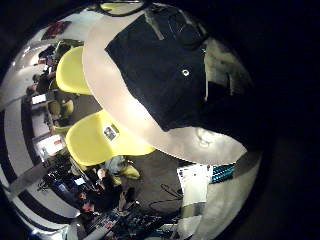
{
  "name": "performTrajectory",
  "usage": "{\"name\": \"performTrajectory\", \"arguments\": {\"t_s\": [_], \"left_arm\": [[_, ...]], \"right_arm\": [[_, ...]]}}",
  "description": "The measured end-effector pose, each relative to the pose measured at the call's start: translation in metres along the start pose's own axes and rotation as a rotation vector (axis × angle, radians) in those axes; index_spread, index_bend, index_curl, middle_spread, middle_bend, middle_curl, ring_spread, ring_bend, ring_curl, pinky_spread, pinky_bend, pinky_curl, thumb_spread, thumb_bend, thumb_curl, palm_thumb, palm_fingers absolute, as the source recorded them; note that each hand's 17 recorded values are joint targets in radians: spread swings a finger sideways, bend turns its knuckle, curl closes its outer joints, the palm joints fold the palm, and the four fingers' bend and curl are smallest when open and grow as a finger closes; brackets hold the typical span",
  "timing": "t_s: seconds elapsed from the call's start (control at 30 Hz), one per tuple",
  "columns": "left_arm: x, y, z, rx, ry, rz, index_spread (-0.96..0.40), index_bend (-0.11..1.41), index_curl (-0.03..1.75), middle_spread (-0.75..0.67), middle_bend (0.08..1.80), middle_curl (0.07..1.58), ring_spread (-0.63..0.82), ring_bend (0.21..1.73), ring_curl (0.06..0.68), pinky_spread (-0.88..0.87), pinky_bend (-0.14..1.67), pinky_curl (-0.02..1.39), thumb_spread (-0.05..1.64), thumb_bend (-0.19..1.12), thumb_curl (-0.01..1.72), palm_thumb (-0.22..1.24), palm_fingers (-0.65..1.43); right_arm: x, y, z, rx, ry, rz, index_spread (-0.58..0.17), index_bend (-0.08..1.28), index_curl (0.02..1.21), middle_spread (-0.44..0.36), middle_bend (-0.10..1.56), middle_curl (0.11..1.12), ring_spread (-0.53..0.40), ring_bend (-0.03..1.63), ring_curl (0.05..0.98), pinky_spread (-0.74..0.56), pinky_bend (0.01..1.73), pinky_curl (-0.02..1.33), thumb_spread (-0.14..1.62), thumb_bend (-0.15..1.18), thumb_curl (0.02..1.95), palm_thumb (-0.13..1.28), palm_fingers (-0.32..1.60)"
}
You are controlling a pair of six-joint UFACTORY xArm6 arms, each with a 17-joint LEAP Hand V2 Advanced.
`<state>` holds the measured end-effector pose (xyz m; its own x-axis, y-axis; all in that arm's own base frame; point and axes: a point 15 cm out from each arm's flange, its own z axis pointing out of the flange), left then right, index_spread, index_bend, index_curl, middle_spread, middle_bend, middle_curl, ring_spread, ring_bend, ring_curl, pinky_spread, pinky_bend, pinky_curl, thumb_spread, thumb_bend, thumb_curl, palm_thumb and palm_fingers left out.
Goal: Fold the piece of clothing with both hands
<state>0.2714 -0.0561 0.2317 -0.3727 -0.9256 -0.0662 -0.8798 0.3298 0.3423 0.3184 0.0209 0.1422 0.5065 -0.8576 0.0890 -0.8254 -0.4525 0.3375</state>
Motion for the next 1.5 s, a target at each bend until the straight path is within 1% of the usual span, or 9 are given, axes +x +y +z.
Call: {"name": "performTrajectory", "arguments": {"t_s": [0.1, 0.23, 0.27, 0.3, 0.43, 0.7, 1.07, 1.3, 1.5], "left_arm": [[0.0, -0.001, -0.001, 0.002, 0.0, -0.001, -0.61, 0.19, 1.43, -0.63, 0.82, 1.08, -0.5, 1.17, 0.52, -0.77, 0.74, 0.74, 1.34, -0.01, 0.31, 0.54, 0.95], [-0.001, -0.001, -0.003, 0.006, -0.002, -0.002, -0.61, 0.19, 1.44, -0.63, 0.82, 1.08, -0.5, 1.17, 0.523, -0.77, 0.73, 0.74, 1.34, -0.01, 0.31, 0.54, 0.95], [-0.002, -0.001, -0.004, 0.007, -0.002, -0.003, -0.61, 0.19, 1.44, -0.63, 0.82, 1.08, -0.5, 1.17, 0.523, -0.77, 0.73, 0.75, 1.34, -0.01, 0.31, 0.54, 0.95], [-0.002, -0.001, -0.005, 0.007, -0.001, -0.005, -0.61, 0.19, 1.44, -0.63, 0.82, 1.08, -0.5, 1.17, 0.523, -0.77, 0.72, 0.75, 1.34, -0.01, 0.31, 0.54, 0.95], [-0.004, -0.003, -0.009, 0.012, -0.004, -0.002, -0.6, 0.19, 1.44, -0.64, 0.81, 1.08, -0.5, 1.16, 0.524, -0.78, 0.72, 0.75, 1.34, -0.01, 0.31, 0.54, 0.95], [-0.004, -0.003, -0.012, 0.016, -0.002, 0.004, -0.6, 0.19, 1.44, -0.64, 0.81, 1.08, -0.5, 1.16, 0.525, -0.78, 0.71, 0.76, 1.34, -0.01, 0.31, 0.54, 0.95], [-0.001, 0.017, -0.015, -0.01, 0.027, 0.07, -0.59, 0.19, 1.44, -0.64, 0.81, 1.08, -0.5, 1.16, 0.528, -0.79, 0.7, 0.77, 1.34, -0.01, 0.31, 0.54, 0.95], [-0.026, 0.005, -0.044, 0.031, 0.044, 0.017, -0.58, 0.19, 1.44, -0.64, 0.81, 1.08, -0.5, 1.16, 0.529, -0.79, 0.7, 0.77, 1.34, -0.01, 0.3, 0.53, 0.95], [-0.059, -0.033, -0.051, 0.015, 0.07, -0.041, -0.58, 0.19, 1.44, -0.65, 0.81, 1.09, -0.5, 1.16, 0.53, -0.79, 0.69, 0.78, 1.34, -0.01, 0.3, 0.53, 0.95]], "right_arm": [[-0.004, -0.006, 0.005, -0.019, 0.014, -0.009, -0.201, 0.24, 0.44, -0.089, 0.62, 0.52, -0.152, 0.96, 0.396, 0.01, 0.87, 0.24, 0.98, -0.01, 0.37, 0.52, 0.25], [0.0, -0.008, 0.003, -0.023, 0.053, -0.003, -0.305, 0.22, 0.44, -0.199, 0.73, 0.58, -0.257, 1.12, 0.441, -0.28, 1.11, 0.29, 0.96, 0.02, 0.42, 0.7, 0.79], [0.002, -0.008, 0.003, -0.024, 0.063, -0.002, -0.32, 0.23, 0.44, -0.21, 0.73, 0.58, -0.263, 1.13, 0.446, -0.3, 1.12, 0.3, 0.95, 0.02, 0.42, 0.72, 0.82], [0.004, -0.008, 0.001, -0.022, 0.072, -0.003, -0.352, 0.32, 0.47, -0.234, 0.8, 0.61, -0.267, 1.12, 0.451, -0.31, 1.15, 0.31, 0.94, 0.04, 0.43, 0.78, 1.01], [0.008, -0.007, -0.007, -0.002, 0.081, 0.004, -0.398, 0.57, 0.62, -0.248, 0.91, 0.68, -0.269, 1.14, 0.506, -0.31, 1.21, 0.38, 0.92, 0.05, 0.48, 0.91, 1.21], [0.021, 0.012, -0.025, 0.008, 0.079, 0.028, -0.382, 0.86, 0.79, -0.207, 1.13, 0.8, -0.255, 1.29, 0.604, -0.24, 1.31, 0.49, 0.92, 0.06, 0.59, 1.04, 1.08], [0.037, 0.051, -0.085, 0.112, 0.08, 0.067, -0.367, 0.96, 0.87, -0.192, 1.23, 0.87, -0.256, 1.36, 0.688, -0.2, 1.35, 0.63, 0.98, 0.01, 0.68, 1.03, 0.96], [0.059, 0.019, -0.168, 0.257, 0.084, 0.119, -0.363, 0.99, 0.9, -0.186, 1.26, 0.89, -0.258, 1.39, 0.721, -0.2, 1.36, 0.72, 1.0, -0.01, 0.74, 1.03, 0.93], [0.078, -0.052, -0.199, 0.276, 0.056, 0.13, -0.357, 1.02, 0.91, -0.182, 1.28, 0.9, -0.257, 1.41, 0.74, -0.19, 1.35, 0.8, 1.01, -0.01, 0.78, 1.04, 0.91]]}}
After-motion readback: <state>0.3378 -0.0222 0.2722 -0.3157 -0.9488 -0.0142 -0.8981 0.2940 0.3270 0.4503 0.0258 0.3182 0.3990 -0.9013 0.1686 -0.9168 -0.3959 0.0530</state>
